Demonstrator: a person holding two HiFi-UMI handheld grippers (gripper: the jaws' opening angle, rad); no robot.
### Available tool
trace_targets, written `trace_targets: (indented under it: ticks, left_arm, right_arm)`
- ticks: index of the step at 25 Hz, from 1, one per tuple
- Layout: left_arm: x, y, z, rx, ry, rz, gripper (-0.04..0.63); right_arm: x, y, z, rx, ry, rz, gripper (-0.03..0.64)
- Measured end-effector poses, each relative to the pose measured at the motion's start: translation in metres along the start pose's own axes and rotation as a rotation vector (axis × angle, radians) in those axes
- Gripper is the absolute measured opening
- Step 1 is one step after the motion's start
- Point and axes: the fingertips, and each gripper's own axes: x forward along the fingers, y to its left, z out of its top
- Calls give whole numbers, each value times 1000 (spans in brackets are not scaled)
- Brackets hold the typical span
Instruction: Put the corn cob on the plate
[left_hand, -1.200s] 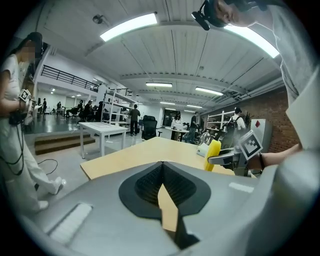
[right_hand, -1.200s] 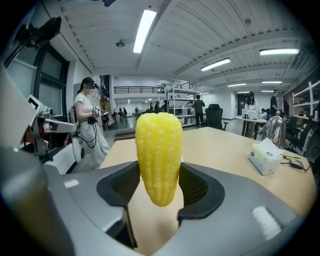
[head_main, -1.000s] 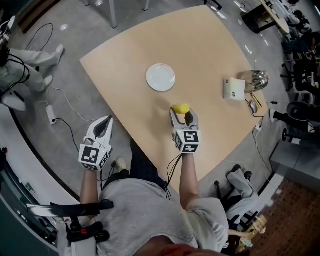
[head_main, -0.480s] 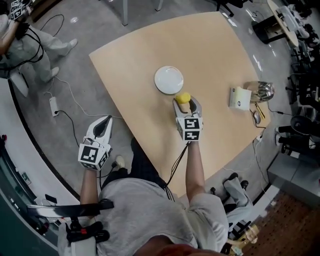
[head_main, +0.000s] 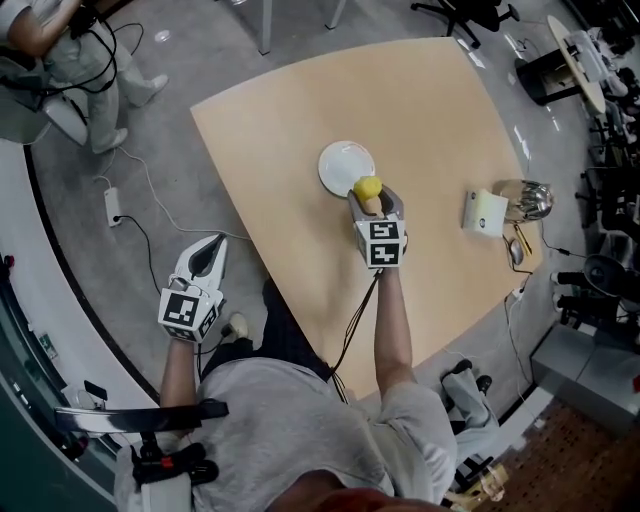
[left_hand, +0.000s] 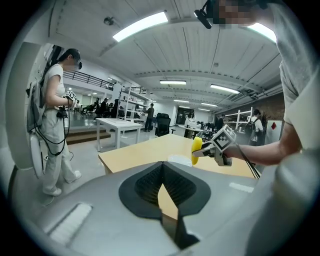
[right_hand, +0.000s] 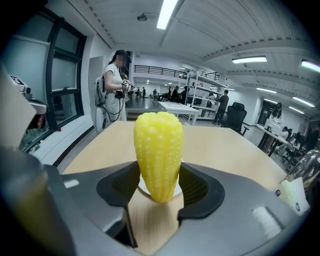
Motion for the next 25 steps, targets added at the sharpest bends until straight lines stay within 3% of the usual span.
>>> trace_targets:
  ticks: [25]
  left_arm:
    - [11,11,1,-18,19,28,20]
  right_arm:
    - [44,-10,24,47,-5,40,250]
